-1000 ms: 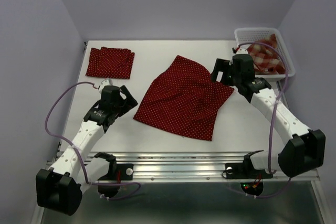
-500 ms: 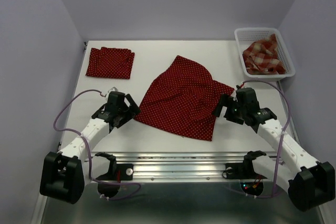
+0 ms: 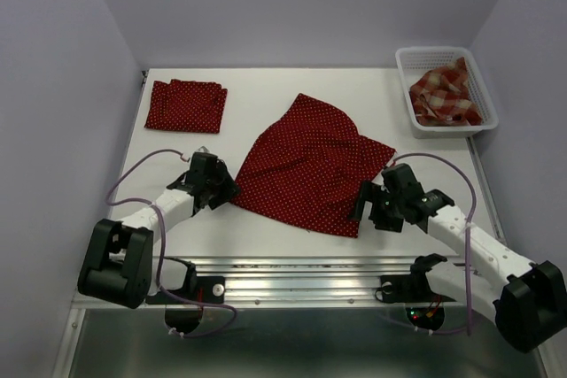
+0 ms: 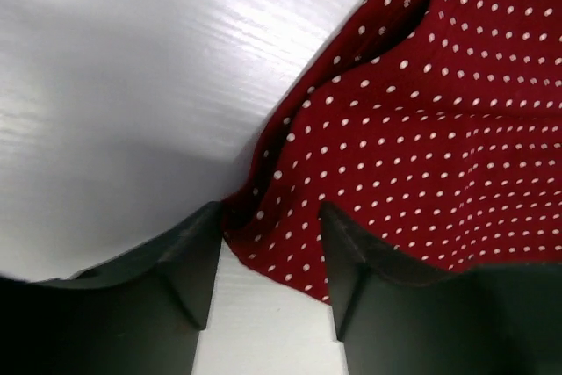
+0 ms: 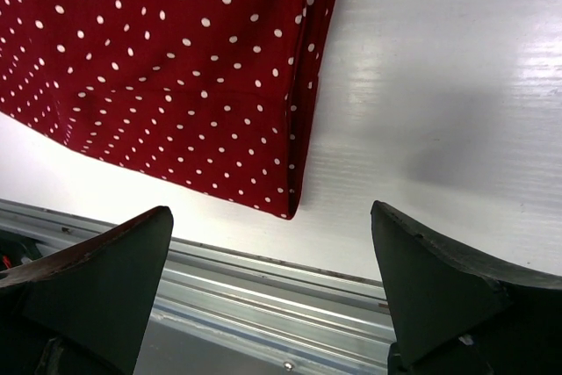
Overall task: Fold and stack the skirts
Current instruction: Flatten the skirt out
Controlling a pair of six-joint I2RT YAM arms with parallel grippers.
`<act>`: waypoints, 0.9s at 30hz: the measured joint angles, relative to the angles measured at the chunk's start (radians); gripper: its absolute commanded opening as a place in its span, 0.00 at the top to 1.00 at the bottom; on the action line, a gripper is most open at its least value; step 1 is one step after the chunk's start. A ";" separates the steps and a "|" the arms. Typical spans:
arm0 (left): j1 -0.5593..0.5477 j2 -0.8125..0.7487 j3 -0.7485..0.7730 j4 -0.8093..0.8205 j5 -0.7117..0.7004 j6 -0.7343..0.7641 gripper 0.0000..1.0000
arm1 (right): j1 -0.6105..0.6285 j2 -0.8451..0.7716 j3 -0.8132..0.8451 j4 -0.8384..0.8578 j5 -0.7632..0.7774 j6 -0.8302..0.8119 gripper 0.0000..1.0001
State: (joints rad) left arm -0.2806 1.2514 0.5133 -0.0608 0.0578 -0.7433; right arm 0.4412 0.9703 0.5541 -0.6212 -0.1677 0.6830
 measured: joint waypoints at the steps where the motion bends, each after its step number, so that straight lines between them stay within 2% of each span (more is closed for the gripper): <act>1: 0.000 0.019 0.001 0.017 0.007 0.001 0.68 | 0.006 0.002 -0.003 0.000 0.003 0.008 0.00; 3: 0.000 0.045 0.003 0.037 0.020 0.004 1.00 | 0.027 0.012 -0.013 0.001 0.005 0.026 0.00; 9: 0.000 0.075 0.002 0.068 0.063 0.019 1.00 | 0.104 0.063 -0.033 0.002 0.018 0.076 0.01; 12: 0.000 0.044 -0.021 0.065 0.064 0.025 1.00 | 0.133 0.085 -0.034 0.011 0.034 0.105 0.05; 13: 0.000 0.026 -0.034 0.060 0.065 0.026 1.00 | 0.138 0.092 -0.034 0.016 0.037 0.108 0.08; 16: 0.000 -0.032 -0.058 0.038 0.067 0.026 1.00 | 0.159 0.128 -0.035 0.044 0.048 0.129 0.24; 18: 0.000 -0.056 -0.060 0.032 0.071 0.026 1.00 | 0.172 0.148 -0.035 0.069 0.055 0.147 0.28; 20: 0.000 -0.073 -0.061 0.031 0.075 0.026 1.00 | 0.190 0.165 -0.035 0.090 0.056 0.162 0.37; 24: 0.000 -0.094 -0.063 0.026 0.085 0.026 1.00 | 0.209 0.184 -0.033 0.103 0.085 0.183 0.47; 27: 0.000 -0.111 -0.069 0.026 0.092 0.025 1.00 | 0.209 0.196 -0.033 0.113 0.096 0.204 0.50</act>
State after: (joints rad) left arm -0.2806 1.1400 0.4442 -0.0345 0.1501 -0.7181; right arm 0.6502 1.1660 0.5209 -0.5083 -0.0715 0.8871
